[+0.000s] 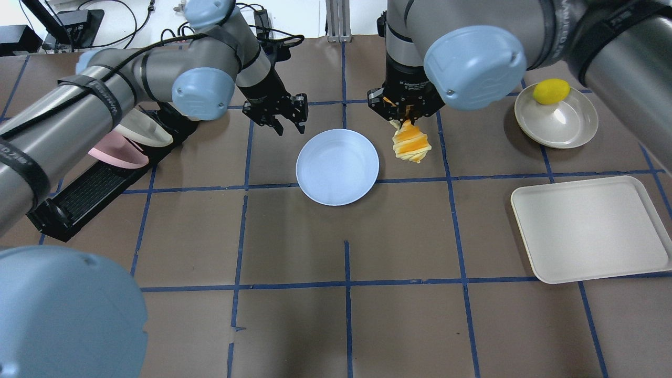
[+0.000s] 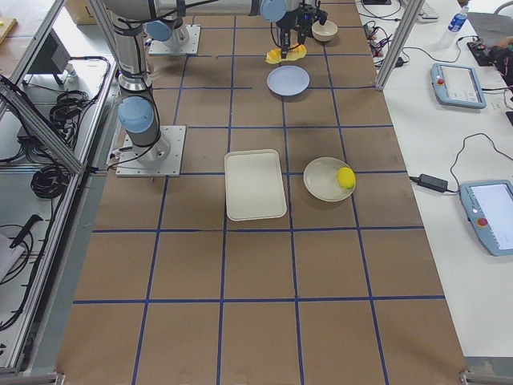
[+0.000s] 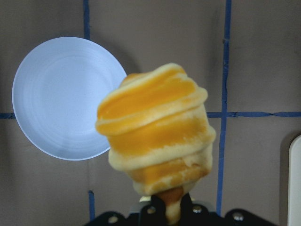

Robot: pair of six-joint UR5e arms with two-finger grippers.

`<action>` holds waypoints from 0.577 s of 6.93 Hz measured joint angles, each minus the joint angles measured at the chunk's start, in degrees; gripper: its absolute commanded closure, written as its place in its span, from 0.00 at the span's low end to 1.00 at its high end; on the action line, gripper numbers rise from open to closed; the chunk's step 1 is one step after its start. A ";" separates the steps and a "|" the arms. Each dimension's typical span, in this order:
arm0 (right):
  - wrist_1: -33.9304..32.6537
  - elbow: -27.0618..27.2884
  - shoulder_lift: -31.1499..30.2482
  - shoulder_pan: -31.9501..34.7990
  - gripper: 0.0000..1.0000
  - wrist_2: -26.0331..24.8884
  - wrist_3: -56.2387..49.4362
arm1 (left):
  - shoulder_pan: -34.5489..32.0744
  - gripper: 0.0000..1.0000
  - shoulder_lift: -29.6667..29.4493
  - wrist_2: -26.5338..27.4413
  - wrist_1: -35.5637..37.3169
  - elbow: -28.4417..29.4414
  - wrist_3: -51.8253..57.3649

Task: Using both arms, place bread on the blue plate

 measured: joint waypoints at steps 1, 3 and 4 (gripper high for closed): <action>-2.41 -0.04 2.16 2.14 0.91 -0.01 0.52 | 1.26 0.00 3.06 2.20 -4.70 1.08 0.10; -7.72 -0.13 7.22 5.88 0.91 0.17 0.47 | 1.71 0.00 10.51 12.23 -9.76 1.12 0.49; -10.43 -0.06 9.95 7.60 0.91 0.23 -0.36 | 1.67 0.00 13.64 15.12 -11.13 0.23 0.71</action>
